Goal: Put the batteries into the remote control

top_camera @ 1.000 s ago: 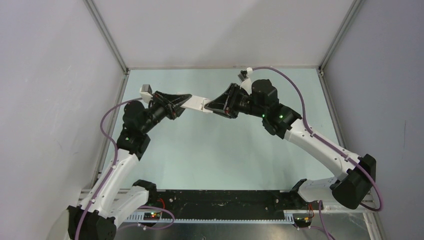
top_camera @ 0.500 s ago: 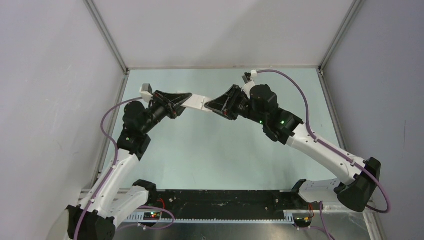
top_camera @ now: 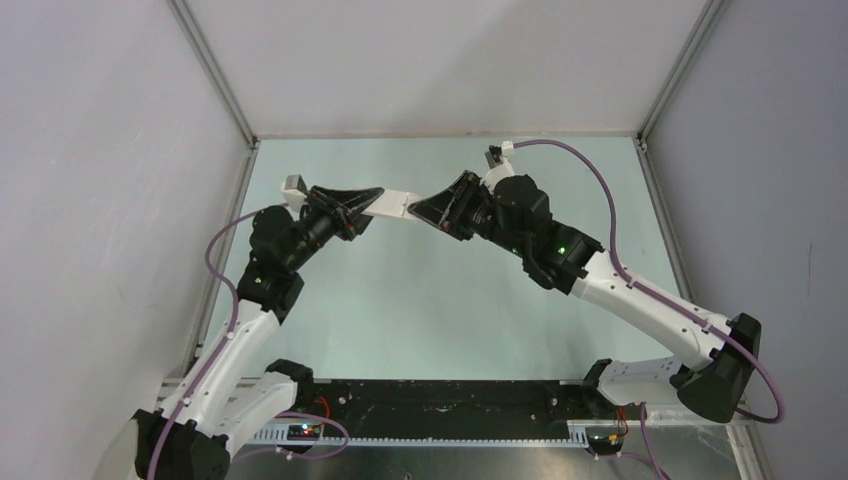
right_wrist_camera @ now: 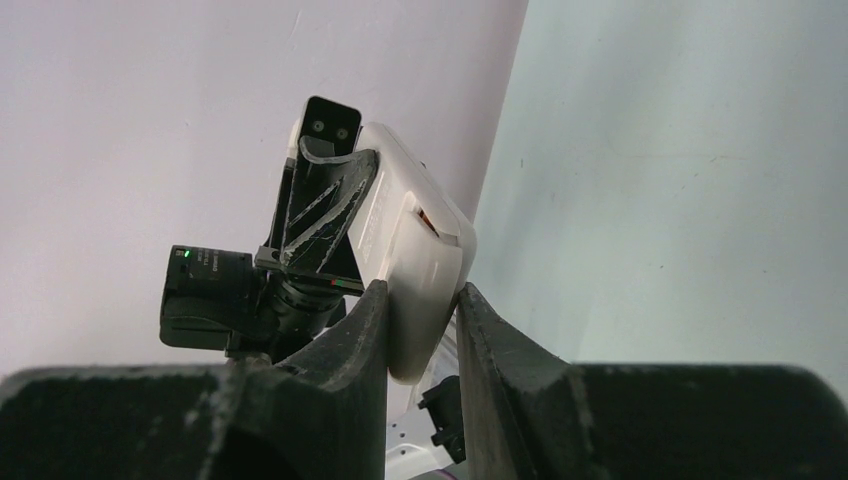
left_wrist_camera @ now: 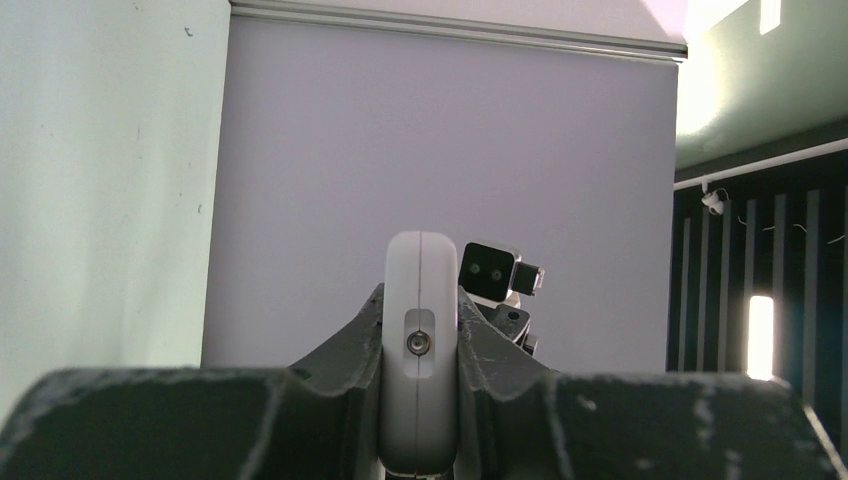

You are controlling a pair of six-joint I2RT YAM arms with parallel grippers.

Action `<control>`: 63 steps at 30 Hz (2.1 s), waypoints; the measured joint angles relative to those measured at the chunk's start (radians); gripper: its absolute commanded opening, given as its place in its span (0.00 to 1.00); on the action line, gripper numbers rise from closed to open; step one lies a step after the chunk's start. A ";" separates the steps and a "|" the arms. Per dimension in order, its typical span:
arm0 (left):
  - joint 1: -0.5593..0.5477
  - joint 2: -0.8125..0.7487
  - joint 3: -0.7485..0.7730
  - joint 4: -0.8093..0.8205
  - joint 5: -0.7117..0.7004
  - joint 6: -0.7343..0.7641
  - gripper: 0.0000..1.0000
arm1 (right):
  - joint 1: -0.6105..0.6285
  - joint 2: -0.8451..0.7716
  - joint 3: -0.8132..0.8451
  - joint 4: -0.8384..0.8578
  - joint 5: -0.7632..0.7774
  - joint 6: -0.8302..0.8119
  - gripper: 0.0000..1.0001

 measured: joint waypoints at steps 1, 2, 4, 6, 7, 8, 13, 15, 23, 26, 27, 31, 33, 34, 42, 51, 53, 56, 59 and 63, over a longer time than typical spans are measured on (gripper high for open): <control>-0.001 0.000 -0.001 0.000 -0.001 -0.003 0.00 | 0.002 0.000 0.000 0.000 0.006 -0.005 0.11; -0.001 0.000 -0.001 0.000 -0.003 -0.004 0.00 | 0.004 0.000 0.000 0.000 0.013 -0.012 0.11; -0.001 0.000 -0.001 0.000 -0.004 -0.004 0.00 | 0.006 0.000 0.000 0.001 0.026 -0.021 0.10; -0.002 0.000 -0.001 0.000 -0.004 -0.004 0.00 | 0.008 -0.003 0.000 0.001 0.032 -0.028 0.09; -0.003 0.001 -0.001 0.001 -0.003 -0.003 0.00 | 0.009 -0.005 0.000 -0.001 0.035 -0.032 0.08; -0.004 0.002 -0.001 0.003 -0.003 -0.003 0.00 | 0.010 -0.007 0.000 -0.003 0.037 -0.036 0.08; -0.010 0.007 -0.001 0.019 0.008 0.009 0.00 | 0.011 -0.027 -0.008 -0.014 0.031 -0.043 0.08; -0.012 0.010 -0.001 0.022 0.016 0.016 0.00 | 0.006 -0.040 -0.023 -0.011 0.018 -0.042 0.07; -0.016 0.012 -0.001 0.027 0.039 0.053 0.00 | -0.014 -0.063 -0.049 -0.011 -0.045 -0.035 0.08; -0.018 0.014 0.000 0.035 0.050 0.066 0.00 | -0.018 -0.072 -0.050 -0.023 -0.058 -0.035 0.12; -0.019 0.015 0.001 0.037 0.053 0.071 0.00 | -0.019 -0.074 -0.051 -0.024 -0.061 -0.035 0.14; -0.021 0.025 0.015 0.037 0.058 0.098 0.00 | -0.028 -0.076 -0.053 -0.024 -0.078 -0.031 0.24; -0.021 0.031 0.021 0.037 0.063 0.106 0.00 | -0.033 -0.078 -0.054 -0.024 -0.085 -0.029 0.30; -0.021 0.034 0.024 0.037 0.067 0.113 0.00 | -0.035 -0.079 -0.054 -0.026 -0.089 -0.026 0.32; -0.014 0.041 0.028 -0.002 0.066 0.122 0.00 | -0.100 -0.084 -0.062 -0.036 -0.157 0.014 0.49; -0.014 0.043 0.027 -0.024 0.060 0.121 0.00 | -0.158 -0.054 -0.065 0.045 -0.295 0.124 0.47; -0.010 0.043 0.027 -0.028 0.051 0.122 0.00 | -0.164 -0.039 -0.070 0.062 -0.319 0.145 0.46; -0.006 0.044 0.026 -0.043 0.043 0.128 0.00 | -0.168 -0.029 -0.082 0.074 -0.346 0.168 0.44; -0.006 0.048 0.025 -0.046 0.040 0.129 0.00 | -0.170 -0.029 -0.086 0.071 -0.364 0.171 0.38; -0.006 0.050 0.025 -0.045 0.039 0.129 0.00 | -0.171 -0.027 -0.087 0.061 -0.393 0.170 0.27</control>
